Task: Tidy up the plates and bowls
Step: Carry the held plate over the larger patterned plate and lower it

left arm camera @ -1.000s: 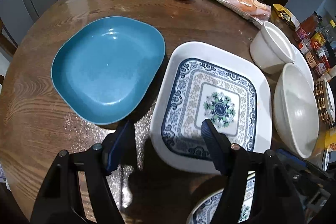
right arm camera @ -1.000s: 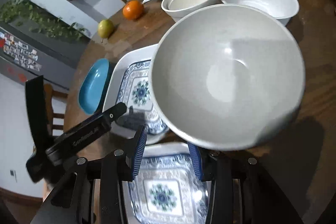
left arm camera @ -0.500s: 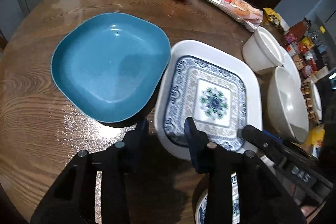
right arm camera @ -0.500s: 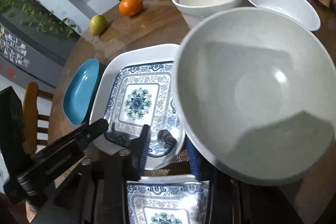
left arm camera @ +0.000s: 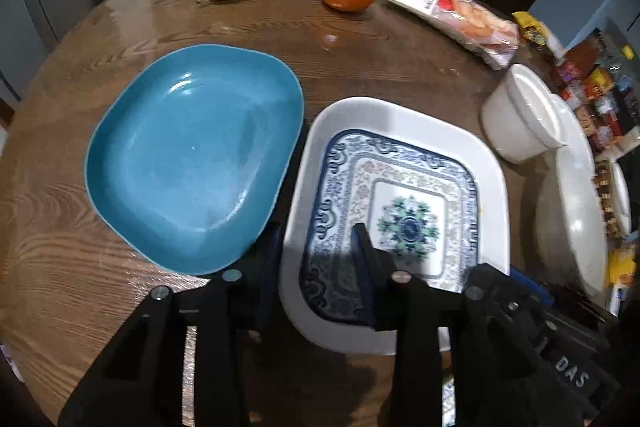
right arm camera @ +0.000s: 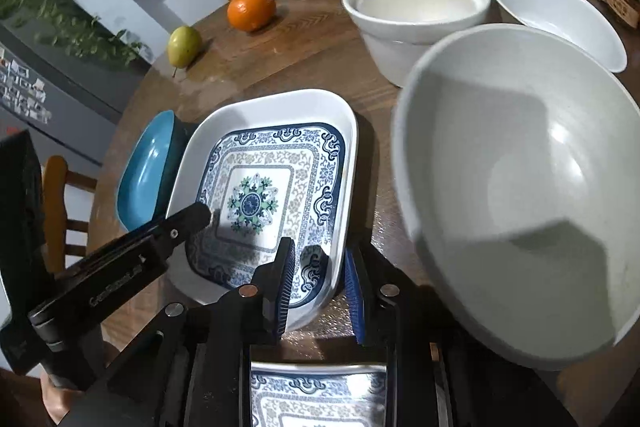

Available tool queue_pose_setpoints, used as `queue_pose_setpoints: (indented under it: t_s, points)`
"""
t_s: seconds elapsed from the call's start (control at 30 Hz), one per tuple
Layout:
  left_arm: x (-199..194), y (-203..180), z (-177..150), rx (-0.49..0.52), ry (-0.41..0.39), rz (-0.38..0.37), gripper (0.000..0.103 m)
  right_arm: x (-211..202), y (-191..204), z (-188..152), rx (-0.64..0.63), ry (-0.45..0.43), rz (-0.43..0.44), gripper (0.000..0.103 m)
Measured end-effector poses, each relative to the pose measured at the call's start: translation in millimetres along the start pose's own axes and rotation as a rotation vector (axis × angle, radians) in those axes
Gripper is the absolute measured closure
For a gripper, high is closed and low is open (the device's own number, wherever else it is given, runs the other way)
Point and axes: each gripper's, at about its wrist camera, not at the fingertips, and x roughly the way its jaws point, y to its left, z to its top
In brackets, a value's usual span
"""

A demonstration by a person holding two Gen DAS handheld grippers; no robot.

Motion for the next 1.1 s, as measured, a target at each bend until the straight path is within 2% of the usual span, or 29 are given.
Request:
queue_pose_setpoints:
  t_s: [0.1, 0.17, 0.23, 0.37, 0.67, 0.93, 1.1]
  points:
    - [-1.1, 3.3, -1.8, -0.001, -0.006, 0.034, 0.086, 0.7, 0.9, -0.3, -0.013, -0.003, -0.003, 0.079]
    - [-1.8, 6.3, -3.4, -0.011, -0.008, 0.045, 0.088, 1.2, 0.4, 0.3, -0.026, -0.006, -0.019, 0.092]
    - [-2.5, 8.5, -5.4, -0.013, -0.015, 0.054, 0.089, 2.5, -1.3, 1.3, -0.035, 0.001, -0.011, 0.094]
    - [-9.9, 3.3, -13.7, 0.015, -0.043, 0.103, 0.09, 0.4, 6.8, -3.2, -0.099, -0.002, -0.018, 0.094]
    - [-57.1, -1.5, -34.7, 0.017, -0.135, 0.125, 0.09, -29.7, 12.7, -15.8, -0.139, -0.023, 0.06, 0.094]
    - [-92.3, -17.9, -64.3, 0.001, -0.186, 0.112, 0.09, -66.8, 14.1, -33.1, -0.21, -0.054, 0.084, 0.094]
    - [-102.1, -31.0, -84.5, -0.025, -0.181, 0.092, 0.09, -83.6, 5.6, -46.2, -0.232, -0.05, 0.09, 0.094]
